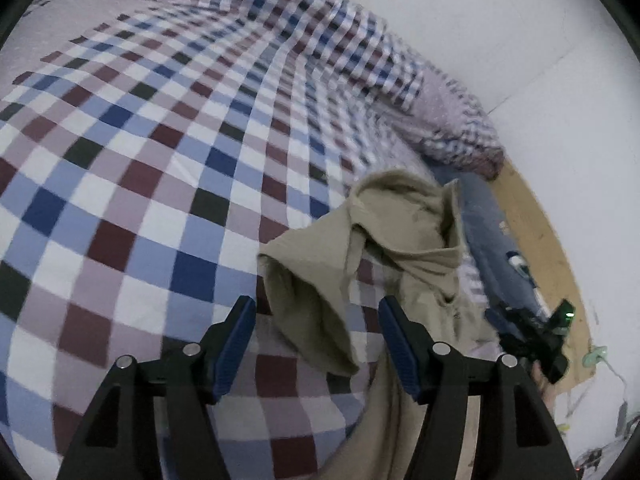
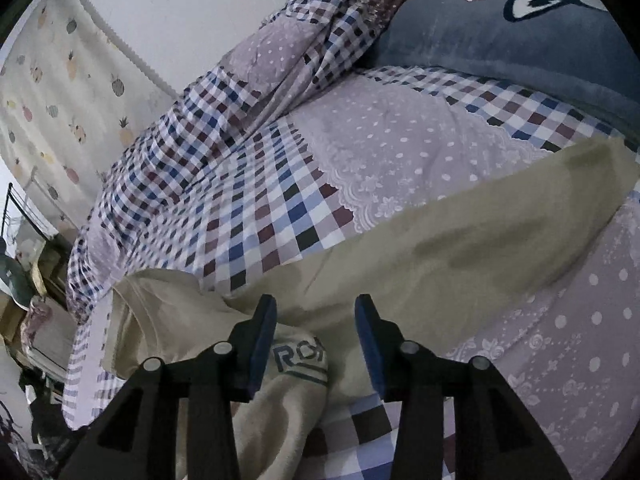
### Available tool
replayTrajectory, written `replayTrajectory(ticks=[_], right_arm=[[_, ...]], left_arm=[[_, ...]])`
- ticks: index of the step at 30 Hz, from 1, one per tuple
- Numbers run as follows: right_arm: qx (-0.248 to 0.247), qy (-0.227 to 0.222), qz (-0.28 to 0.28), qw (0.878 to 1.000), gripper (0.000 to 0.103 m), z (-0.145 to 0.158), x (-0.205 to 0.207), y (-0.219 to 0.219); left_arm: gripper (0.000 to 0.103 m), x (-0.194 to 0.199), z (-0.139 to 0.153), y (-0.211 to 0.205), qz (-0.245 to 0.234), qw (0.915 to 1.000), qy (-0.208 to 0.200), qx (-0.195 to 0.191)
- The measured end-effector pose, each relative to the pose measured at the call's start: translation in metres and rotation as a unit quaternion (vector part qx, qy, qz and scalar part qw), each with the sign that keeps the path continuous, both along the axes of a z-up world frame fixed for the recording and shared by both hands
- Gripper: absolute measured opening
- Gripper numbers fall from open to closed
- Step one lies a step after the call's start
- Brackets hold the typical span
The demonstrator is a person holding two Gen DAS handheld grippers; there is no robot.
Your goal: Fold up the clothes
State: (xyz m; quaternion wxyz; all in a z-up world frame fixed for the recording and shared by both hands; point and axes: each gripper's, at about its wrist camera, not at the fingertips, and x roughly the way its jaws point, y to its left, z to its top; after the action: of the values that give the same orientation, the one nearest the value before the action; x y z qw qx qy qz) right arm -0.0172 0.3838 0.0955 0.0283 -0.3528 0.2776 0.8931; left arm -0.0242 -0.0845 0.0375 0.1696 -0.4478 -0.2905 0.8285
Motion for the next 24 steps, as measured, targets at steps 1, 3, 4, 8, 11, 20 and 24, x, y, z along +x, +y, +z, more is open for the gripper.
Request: replayTrajectory(ticks=[1,3,4,8,11,20,24], right_arm=[[-0.003,0.002,0.0,1.0,0.045,0.001,0.001,0.001],[-0.007,0.005,0.0,1.0,0.045,0.003,0.003,0.002],[-0.007,0.005,0.0,1.0,0.045,0.003,0.003,0.003],[-0.012,0.005,0.0,1.0,0.045,0.001,0.004,0.006],[-0.012,0.004,0.0,1.0,0.045,0.0,0.005,0.009],[0.006,-0.008,0.009,1.0,0.045,-0.003,0.003,0.012],[0.007,-0.013,0.012,1.0,0.045,-0.006,0.0,0.015]], left_arm=[[0.064,-0.004,0.0,0.002,0.001,1.0,-0.005,0.001],[0.026,-0.012,0.0,0.005,0.004,0.9999,-0.014,0.004],[0.003,-0.017,0.0,0.007,0.004,0.9997,-0.024,0.005],[0.003,-0.028,0.027,-0.008,0.037,0.9991,0.008,-0.017],[0.002,-0.041,0.062,-0.04,0.086,0.9946,0.043,-0.038],[0.002,-0.103,0.232,-0.176,0.231,0.9421,0.136,-0.201],[0.002,-0.122,0.307,-0.227,0.306,0.9058,0.167,-0.241]])
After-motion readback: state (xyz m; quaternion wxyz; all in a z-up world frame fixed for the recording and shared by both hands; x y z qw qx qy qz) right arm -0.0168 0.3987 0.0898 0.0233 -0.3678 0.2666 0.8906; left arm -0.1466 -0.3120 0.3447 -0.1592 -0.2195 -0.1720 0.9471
